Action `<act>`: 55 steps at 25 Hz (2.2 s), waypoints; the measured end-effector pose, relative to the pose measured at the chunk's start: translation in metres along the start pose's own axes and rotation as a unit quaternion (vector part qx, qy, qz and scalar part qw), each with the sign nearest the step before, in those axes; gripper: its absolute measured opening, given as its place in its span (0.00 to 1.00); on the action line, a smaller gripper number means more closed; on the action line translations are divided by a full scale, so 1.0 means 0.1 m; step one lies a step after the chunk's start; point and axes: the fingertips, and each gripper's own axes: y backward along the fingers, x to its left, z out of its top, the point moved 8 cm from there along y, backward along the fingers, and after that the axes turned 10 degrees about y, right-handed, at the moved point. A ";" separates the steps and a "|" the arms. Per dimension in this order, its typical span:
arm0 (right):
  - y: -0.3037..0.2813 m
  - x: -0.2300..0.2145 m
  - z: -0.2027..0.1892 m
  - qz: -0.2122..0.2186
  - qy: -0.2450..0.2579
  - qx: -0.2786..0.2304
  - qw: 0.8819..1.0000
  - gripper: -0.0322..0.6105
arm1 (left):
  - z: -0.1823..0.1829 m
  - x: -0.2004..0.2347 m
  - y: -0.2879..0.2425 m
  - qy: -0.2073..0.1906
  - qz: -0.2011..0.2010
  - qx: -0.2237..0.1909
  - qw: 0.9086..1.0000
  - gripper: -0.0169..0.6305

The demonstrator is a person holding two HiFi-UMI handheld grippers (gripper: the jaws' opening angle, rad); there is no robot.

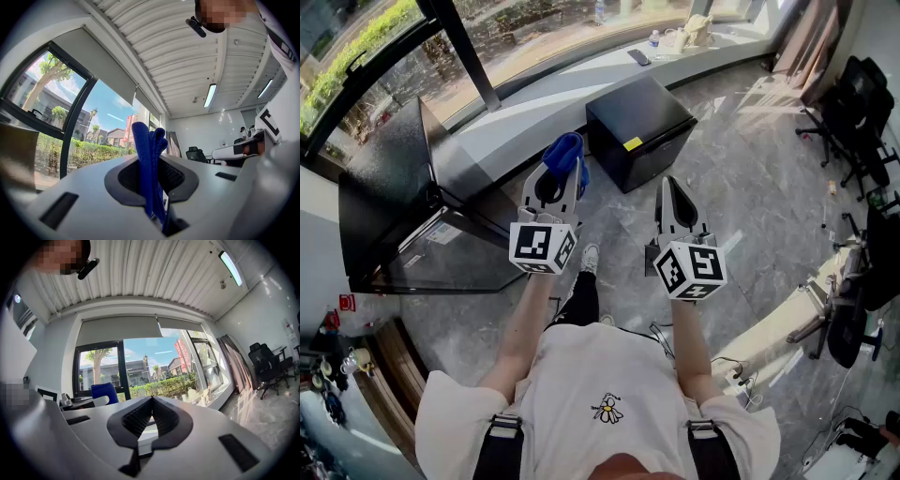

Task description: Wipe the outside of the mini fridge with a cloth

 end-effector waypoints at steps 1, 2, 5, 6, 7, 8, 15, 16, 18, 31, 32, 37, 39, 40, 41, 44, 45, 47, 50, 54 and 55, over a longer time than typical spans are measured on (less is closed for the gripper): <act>-0.15 -0.03 -0.01 0.000 0.003 0.001 1.000 0.07 | -0.03 0.09 -0.13 0.001 -0.001 0.001 1.000 0.12; -0.31 -0.06 -0.03 0.001 0.005 0.002 1.000 0.07 | -0.05 0.18 -0.26 0.003 -0.001 0.003 1.000 0.12; -0.84 -0.16 -0.05 -0.004 0.002 0.006 1.000 0.07 | -0.10 0.49 -0.66 0.006 -0.003 0.011 1.000 0.12; -1.03 -0.20 -0.04 -0.008 0.001 0.007 1.000 0.07 | -0.10 0.59 -0.79 0.006 -0.004 0.014 1.000 0.12; -1.21 -0.24 -0.03 -0.012 0.001 0.009 1.000 0.07 | -0.11 0.69 -0.94 0.006 -0.005 0.017 1.000 0.12; -1.40 -0.28 -0.02 -0.016 0.001 0.010 1.000 0.07 | -0.13 0.80 -1.09 0.006 -0.007 0.020 1.000 0.12; -2.18 -0.50 -0.05 -0.034 -0.016 0.020 0.999 0.07 | -0.29 1.38 -1.84 0.017 0.005 0.049 0.999 0.12; -2.25 -0.55 -0.07 -0.033 -0.016 0.025 0.999 0.07 | -0.32 1.40 -1.91 0.018 0.004 0.050 0.999 0.12; -2.43 -0.68 -0.12 -0.031 -0.016 0.031 0.999 0.07 | -0.35 1.42 -2.07 0.013 0.001 0.051 0.999 0.12; -3.02 -1.21 -0.09 0.042 0.003 0.010 0.999 0.07 | -0.37 1.19 -2.73 -0.010 0.035 0.026 0.999 0.12; -3.07 -1.23 -0.11 0.045 0.004 0.011 0.999 0.07 | -0.39 1.20 -2.78 -0.012 0.034 0.026 0.999 0.12; -3.22 -1.31 -0.13 0.047 0.006 0.012 0.999 0.07 | -0.51 1.26 -2.98 -0.003 0.032 0.034 0.999 0.12; -3.23 -1.36 -0.15 0.039 0.003 0.014 0.999 0.07 | -0.53 1.24 -3.03 -0.004 0.025 0.035 0.999 0.12; -3.25 -1.37 -0.16 0.035 0.001 0.014 0.999 0.07 | -0.53 1.25 -3.06 -0.006 0.019 0.035 0.999 0.12; -3.29 -1.37 -0.17 0.031 0.000 0.014 0.999 0.07 | -0.53 1.27 -3.08 -0.009 0.012 0.035 0.999 0.12; -3.45 -1.34 -0.21 0.020 -0.001 0.012 1.000 0.07 | -0.52 1.39 -3.19 -0.017 0.000 0.029 0.999 0.12; -3.49 -1.33 -0.23 0.016 -0.001 0.013 1.000 0.07 | -0.52 1.43 -3.21 -0.018 -0.002 0.026 0.999 0.12; -3.54 -1.31 -0.29 0.012 0.002 0.016 1.000 0.07 | -0.57 1.49 -3.25 -0.017 -0.006 0.025 1.000 0.12; -3.62 -1.29 -0.49 0.010 -0.005 0.014 1.000 0.07 | -0.75 1.59 -3.29 -0.017 -0.010 0.023 1.000 0.12; -3.75 -1.38 -1.11 0.010 -0.001 0.004 1.000 0.07 | -1.43 1.82 -3.30 -0.012 0.004 0.019 1.000 0.12; -3.76 -1.43 -1.29 0.008 0.002 0.003 1.000 0.07 | -1.66 1.89 -3.26 -0.010 0.009 0.023 1.000 0.12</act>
